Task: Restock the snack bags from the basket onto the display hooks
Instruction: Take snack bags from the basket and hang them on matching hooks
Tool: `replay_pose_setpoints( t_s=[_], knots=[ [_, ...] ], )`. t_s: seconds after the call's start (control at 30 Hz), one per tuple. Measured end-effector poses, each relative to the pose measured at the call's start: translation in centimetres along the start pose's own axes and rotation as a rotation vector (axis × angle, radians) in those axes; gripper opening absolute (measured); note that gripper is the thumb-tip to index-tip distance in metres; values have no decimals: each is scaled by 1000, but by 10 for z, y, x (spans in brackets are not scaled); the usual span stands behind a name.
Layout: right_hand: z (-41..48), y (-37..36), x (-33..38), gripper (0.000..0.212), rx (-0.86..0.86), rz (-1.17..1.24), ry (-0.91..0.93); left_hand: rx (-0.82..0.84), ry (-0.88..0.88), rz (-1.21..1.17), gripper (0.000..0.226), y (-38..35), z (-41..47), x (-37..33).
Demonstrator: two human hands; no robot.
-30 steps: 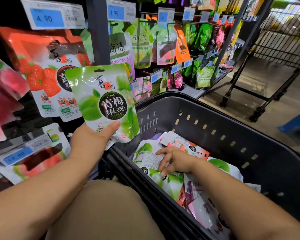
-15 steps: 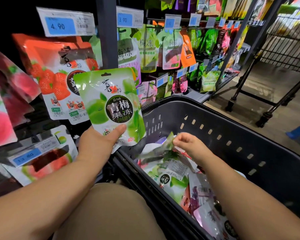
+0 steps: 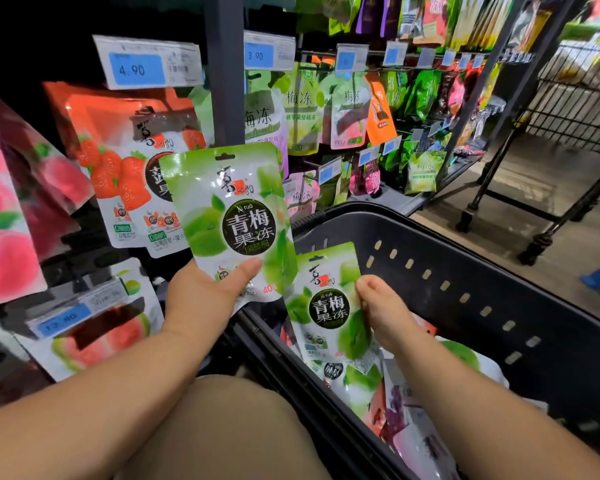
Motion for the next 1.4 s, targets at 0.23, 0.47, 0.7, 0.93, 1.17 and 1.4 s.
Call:
replay_pose_setpoints(
  t_s=[0.23, 0.47, 0.7, 0.93, 1.17, 1.4],
  knots=[
    [-6, -18, 2, 8, 83, -47, 79, -15, 6, -22, 26, 2, 3, 3],
    [-9, -30, -16, 52, 283, 29, -19, -37, -19, -22, 31, 4, 5, 4],
    [-9, -30, -25, 42, 295, -8, -23, -42, -4, -73, 26, 8, 8, 5],
    [-11, -15, -5, 55, 178, 132, 13, -5, -23, -103, 20, 21, 8, 6],
    [-21, -3, 76, 103, 93, 280, 182, 2, -52, -67, 20, 48, 11, -10],
    [-46, -29, 154, 99, 229, 354, 287, 38, -67, -82, 19, 68, 7, -28]
  ],
)
Point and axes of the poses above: each hand's wrist, its own z-axis towards the middle knuckle, its own y-axis out of the back of the hand, x = y × z, the point moved 4 cm from there along z, towards the middle knuckle, and after that the axes turned 14 degrees about -z, right-handed, at the moved point
